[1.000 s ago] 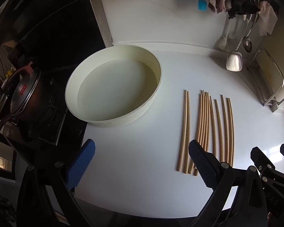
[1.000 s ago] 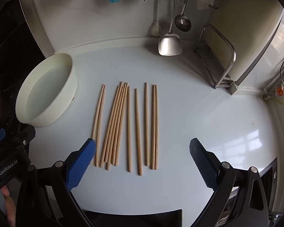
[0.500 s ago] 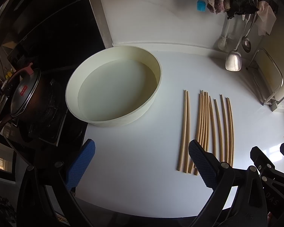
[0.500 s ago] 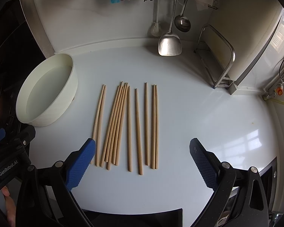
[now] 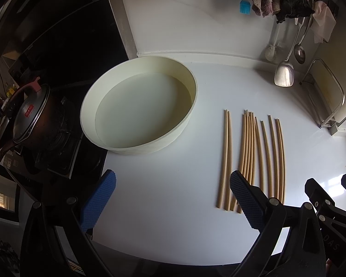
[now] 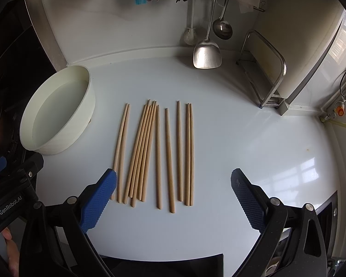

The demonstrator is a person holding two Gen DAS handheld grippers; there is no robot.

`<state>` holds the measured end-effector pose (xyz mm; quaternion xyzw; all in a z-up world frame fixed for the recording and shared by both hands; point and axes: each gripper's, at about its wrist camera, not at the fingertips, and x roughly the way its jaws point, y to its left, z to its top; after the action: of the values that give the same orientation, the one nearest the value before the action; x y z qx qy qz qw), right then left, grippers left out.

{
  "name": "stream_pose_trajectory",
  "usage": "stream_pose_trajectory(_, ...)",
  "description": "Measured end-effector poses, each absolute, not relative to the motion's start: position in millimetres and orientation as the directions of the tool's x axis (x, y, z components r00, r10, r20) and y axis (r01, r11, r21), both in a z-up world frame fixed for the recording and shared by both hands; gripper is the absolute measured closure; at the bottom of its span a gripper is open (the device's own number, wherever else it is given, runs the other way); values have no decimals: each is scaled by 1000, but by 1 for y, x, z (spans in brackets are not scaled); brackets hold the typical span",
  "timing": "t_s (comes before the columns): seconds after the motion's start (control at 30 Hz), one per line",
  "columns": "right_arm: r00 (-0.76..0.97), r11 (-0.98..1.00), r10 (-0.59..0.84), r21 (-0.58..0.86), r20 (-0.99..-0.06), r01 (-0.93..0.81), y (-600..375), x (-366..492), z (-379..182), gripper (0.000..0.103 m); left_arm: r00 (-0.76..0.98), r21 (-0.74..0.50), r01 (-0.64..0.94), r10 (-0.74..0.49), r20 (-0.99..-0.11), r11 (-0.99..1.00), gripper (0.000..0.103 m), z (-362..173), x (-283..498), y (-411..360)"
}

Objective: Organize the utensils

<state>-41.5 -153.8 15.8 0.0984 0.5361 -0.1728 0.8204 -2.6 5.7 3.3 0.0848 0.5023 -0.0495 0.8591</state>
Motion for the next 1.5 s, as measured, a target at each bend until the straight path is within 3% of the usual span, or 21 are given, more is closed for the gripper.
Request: stream_pose_trajectory(1.5, 366, 921, -189, -35, -911, 388, -153, -37, 19, 8, 483, 92, 172, -3, -876, 981, 6, 4, 7, 11)
